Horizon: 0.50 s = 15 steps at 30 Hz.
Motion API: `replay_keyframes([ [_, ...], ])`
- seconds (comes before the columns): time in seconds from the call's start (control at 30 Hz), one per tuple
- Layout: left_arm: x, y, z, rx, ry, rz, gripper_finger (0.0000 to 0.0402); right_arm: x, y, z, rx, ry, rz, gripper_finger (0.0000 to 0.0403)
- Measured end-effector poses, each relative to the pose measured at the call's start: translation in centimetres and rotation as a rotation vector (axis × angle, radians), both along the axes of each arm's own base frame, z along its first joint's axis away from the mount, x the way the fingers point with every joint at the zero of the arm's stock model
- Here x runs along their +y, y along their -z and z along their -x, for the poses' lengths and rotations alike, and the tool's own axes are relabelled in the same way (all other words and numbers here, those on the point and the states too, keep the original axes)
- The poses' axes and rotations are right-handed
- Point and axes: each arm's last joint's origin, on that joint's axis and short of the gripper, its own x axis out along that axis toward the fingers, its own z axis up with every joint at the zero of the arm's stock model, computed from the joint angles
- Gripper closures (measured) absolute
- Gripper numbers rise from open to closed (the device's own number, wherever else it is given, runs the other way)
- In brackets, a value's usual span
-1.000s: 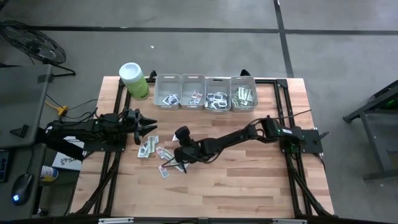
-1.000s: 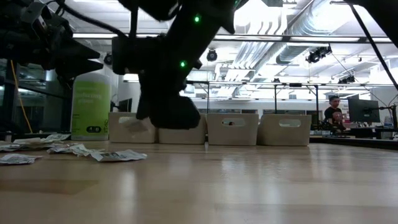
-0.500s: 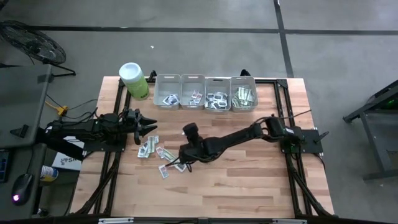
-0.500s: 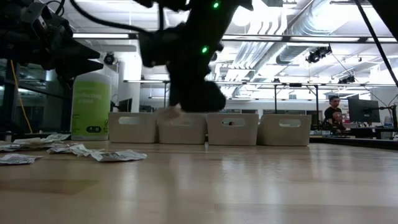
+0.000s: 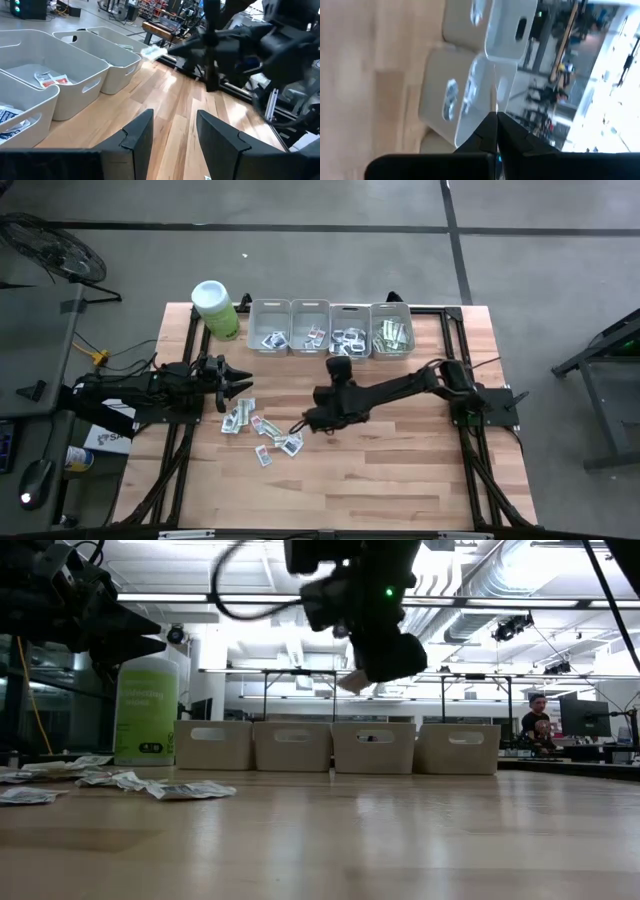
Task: Pick & Place First Aid Supplies
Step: Put the towelette pack into the middle right gray bin
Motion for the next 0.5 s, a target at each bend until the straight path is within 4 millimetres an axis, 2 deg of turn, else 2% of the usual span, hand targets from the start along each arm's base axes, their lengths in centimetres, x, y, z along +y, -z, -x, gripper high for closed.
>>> replay_keyframes([
  [0.23,0.0,0.0,0.0,0.0,0.0,0.0,0.0252,-3.5,-0.2,0.5,0.039,0.114,0.037,0.0403],
  [0.5,0.0,0.0,0.0,0.0,0.0,0.0,0.0252,-9.4,-0.2,0.7,0.12,0.216,0.067,0.0403],
])
